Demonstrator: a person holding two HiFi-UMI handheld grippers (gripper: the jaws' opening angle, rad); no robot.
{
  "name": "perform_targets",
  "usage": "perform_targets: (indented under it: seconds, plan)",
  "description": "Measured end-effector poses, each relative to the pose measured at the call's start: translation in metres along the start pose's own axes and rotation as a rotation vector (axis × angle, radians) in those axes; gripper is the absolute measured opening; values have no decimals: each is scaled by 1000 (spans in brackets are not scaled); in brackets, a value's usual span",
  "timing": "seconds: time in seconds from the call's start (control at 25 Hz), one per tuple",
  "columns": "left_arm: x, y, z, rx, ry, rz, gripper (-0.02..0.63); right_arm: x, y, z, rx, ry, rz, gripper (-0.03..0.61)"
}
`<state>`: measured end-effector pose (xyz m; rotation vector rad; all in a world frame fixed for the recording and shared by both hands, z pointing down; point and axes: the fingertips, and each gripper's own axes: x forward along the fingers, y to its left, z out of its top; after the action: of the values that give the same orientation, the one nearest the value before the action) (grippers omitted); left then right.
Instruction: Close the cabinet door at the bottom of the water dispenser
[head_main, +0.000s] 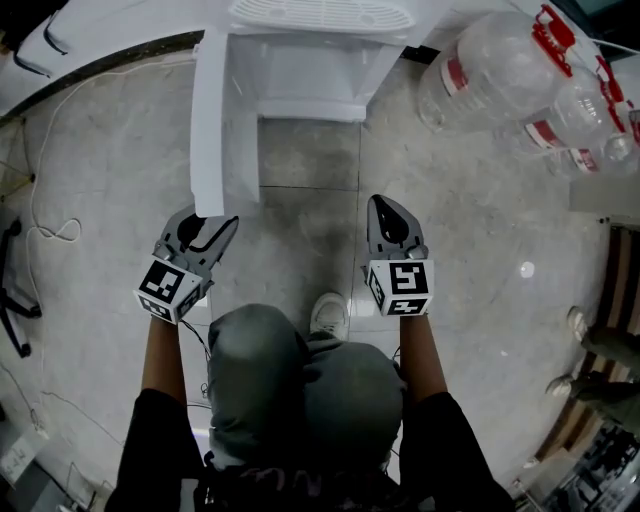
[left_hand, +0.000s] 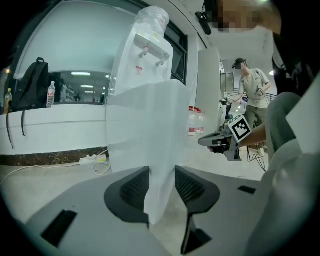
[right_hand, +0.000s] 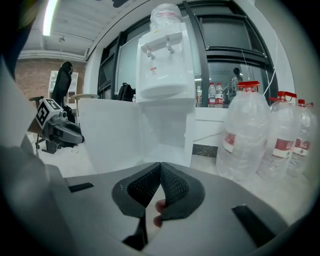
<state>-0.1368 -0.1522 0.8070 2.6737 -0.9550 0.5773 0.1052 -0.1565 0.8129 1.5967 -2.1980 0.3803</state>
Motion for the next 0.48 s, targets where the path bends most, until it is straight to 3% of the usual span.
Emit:
perform_targets:
  seconds: [0.48]
  plan:
    - [53,-42,22,59,-36,-125,135,-13,-33,-23,36,25,-65,12]
